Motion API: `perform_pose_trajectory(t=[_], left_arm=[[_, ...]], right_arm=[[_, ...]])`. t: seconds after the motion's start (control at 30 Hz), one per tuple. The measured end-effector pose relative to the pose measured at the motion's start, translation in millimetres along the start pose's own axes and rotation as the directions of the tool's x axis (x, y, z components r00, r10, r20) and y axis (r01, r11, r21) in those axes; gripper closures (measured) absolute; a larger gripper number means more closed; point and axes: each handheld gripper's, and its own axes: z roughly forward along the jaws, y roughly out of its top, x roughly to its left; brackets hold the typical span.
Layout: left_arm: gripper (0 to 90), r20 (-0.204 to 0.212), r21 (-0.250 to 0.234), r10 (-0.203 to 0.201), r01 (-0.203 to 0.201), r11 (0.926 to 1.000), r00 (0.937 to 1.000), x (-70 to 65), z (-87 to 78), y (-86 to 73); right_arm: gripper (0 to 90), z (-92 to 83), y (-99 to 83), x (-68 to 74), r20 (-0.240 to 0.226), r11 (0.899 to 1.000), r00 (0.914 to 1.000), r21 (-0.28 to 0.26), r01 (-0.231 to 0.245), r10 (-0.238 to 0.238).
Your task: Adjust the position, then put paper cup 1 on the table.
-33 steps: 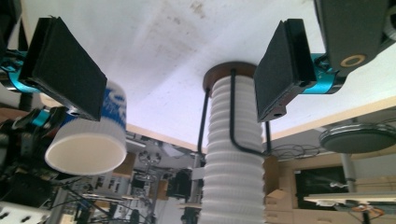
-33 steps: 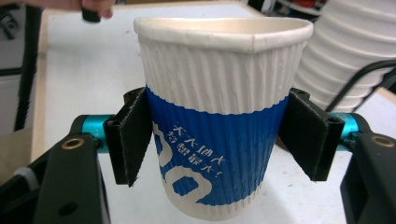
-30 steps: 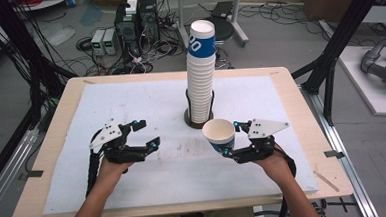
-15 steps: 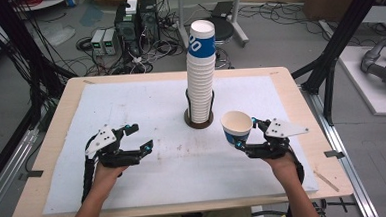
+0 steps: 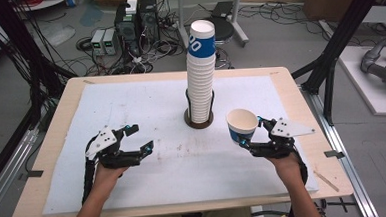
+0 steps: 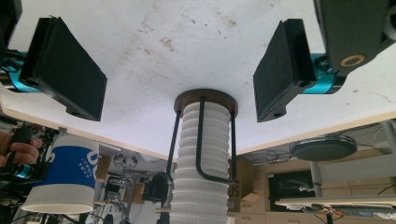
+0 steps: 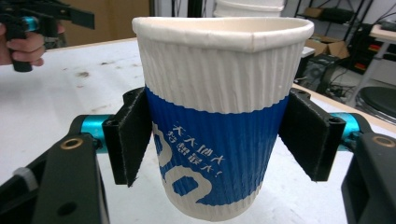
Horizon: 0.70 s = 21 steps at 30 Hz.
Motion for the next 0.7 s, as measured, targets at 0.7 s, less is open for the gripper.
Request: perform_pose_trajectory(t=[0.7], left_arm=[[17.5, 0.006, 0.002, 0.003, -0.003, 1.0, 1.0, -0.8, 0.7, -0.5]], right_arm=[[29.0, 16.3, -3.8, -46.0, 0.266, 0.998, 0.9617, -0.012, -0.064, 0.065]])
